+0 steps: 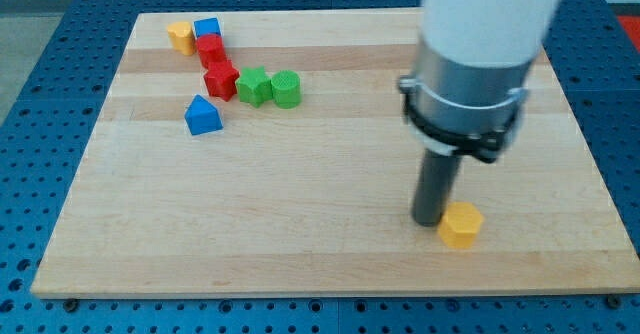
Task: Push the blue triangle into the yellow hexagon
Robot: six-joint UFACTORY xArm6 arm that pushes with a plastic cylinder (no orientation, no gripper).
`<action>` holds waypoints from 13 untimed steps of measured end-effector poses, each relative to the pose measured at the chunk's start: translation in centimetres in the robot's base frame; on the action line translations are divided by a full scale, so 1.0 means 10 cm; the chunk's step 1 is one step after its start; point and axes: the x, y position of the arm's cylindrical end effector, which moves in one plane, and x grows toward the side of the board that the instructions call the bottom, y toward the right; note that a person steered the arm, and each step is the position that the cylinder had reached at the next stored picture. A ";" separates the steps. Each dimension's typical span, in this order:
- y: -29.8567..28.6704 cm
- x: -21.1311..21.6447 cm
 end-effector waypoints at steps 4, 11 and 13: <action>-1.33 -0.46; -2.56 -1.33; -2.26 -0.98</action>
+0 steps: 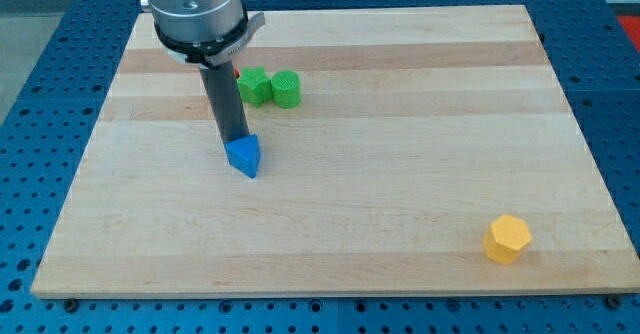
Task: Push the blue triangle into the yellow hexagon
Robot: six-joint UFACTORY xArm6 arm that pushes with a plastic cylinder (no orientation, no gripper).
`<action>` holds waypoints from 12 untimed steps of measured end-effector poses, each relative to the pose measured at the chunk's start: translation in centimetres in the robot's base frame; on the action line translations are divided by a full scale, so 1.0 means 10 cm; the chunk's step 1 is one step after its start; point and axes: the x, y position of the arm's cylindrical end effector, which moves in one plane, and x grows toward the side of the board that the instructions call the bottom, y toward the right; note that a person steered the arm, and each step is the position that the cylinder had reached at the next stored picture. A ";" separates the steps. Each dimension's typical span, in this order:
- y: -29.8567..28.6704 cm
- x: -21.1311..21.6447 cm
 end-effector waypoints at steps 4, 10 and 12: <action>0.42 0.71; 0.51 1.02; 0.64 1.22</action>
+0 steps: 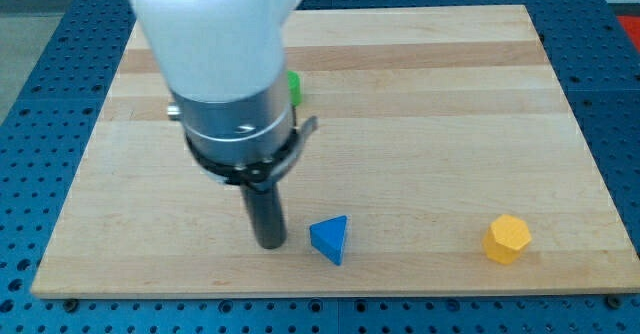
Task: Push the blue triangle into the yellow hexagon
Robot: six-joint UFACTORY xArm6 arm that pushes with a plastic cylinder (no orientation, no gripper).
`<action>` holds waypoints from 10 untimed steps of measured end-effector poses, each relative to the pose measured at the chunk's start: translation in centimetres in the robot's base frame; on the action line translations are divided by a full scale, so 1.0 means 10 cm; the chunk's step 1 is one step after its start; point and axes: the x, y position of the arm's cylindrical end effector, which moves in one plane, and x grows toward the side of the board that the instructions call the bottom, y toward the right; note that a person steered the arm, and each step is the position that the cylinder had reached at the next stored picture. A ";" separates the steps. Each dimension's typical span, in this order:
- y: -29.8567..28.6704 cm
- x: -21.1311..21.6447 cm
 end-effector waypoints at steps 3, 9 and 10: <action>0.65 -0.01; 1.80 0.16; 1.77 0.16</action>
